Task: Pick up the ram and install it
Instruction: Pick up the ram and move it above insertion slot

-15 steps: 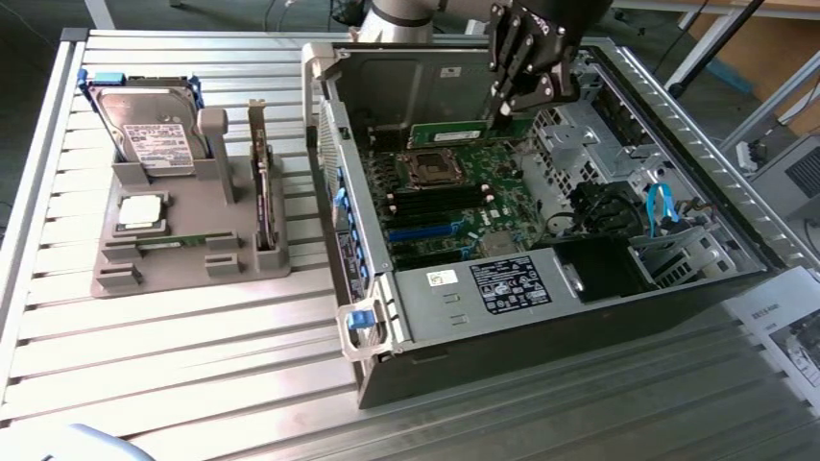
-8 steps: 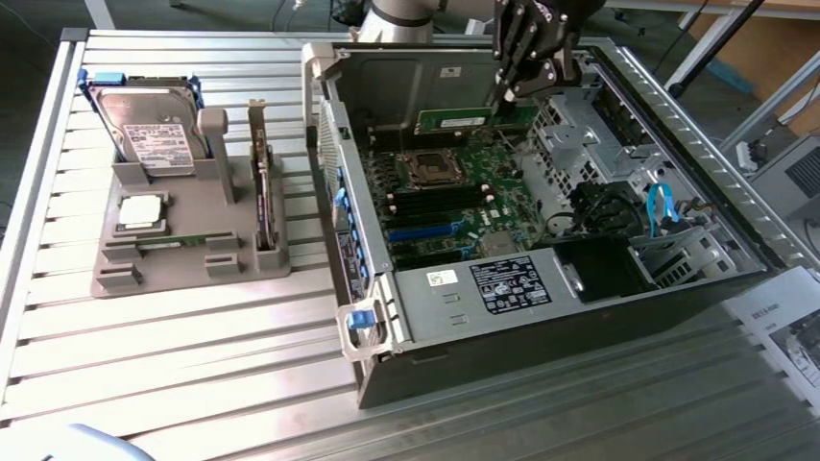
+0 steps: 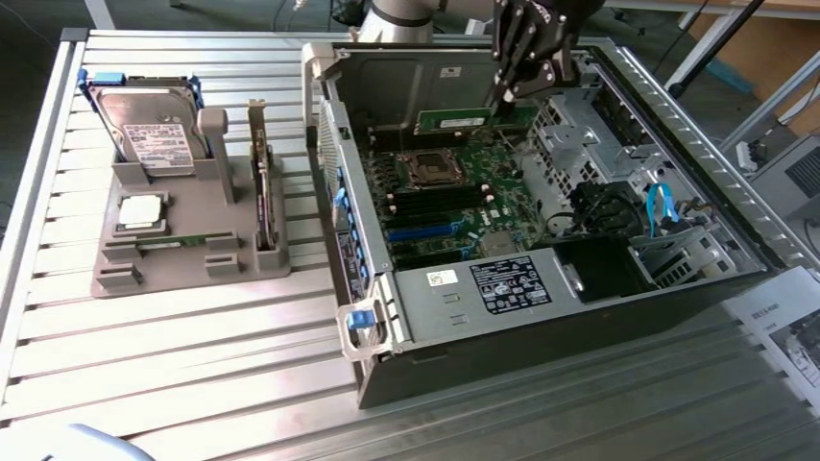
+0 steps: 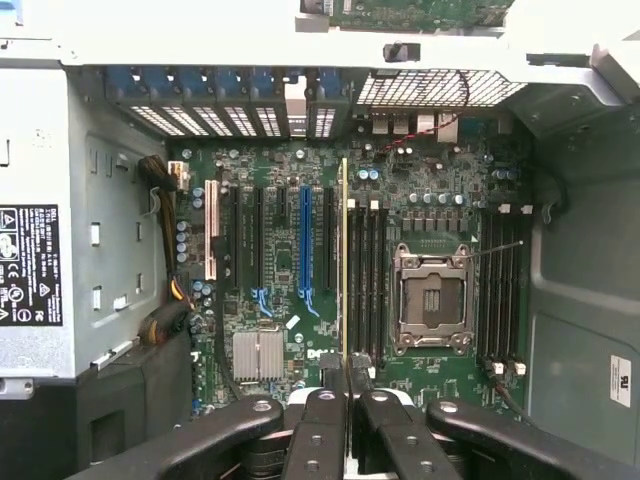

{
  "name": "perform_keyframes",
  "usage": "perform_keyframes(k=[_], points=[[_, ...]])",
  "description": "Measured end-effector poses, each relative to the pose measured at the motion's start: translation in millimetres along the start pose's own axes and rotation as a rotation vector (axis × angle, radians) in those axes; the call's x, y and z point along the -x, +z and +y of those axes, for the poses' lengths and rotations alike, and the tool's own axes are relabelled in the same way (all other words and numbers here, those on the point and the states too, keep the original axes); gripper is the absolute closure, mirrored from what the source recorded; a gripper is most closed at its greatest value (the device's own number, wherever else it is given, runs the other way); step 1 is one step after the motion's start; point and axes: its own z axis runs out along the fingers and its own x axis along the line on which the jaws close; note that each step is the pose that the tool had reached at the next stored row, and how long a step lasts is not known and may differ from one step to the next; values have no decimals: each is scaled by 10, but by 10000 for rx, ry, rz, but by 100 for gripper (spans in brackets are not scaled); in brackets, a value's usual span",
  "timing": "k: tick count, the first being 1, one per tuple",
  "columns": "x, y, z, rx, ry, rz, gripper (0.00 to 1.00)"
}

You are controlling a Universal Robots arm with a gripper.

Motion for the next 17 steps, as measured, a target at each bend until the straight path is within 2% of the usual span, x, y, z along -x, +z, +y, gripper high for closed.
perform_keyframes(k=[9,14,17], points=[[-3,114,-1,1,0,1,88],[-4,117,-3,1,1,3,88],[-4,120,-41,0,0,0,88]])
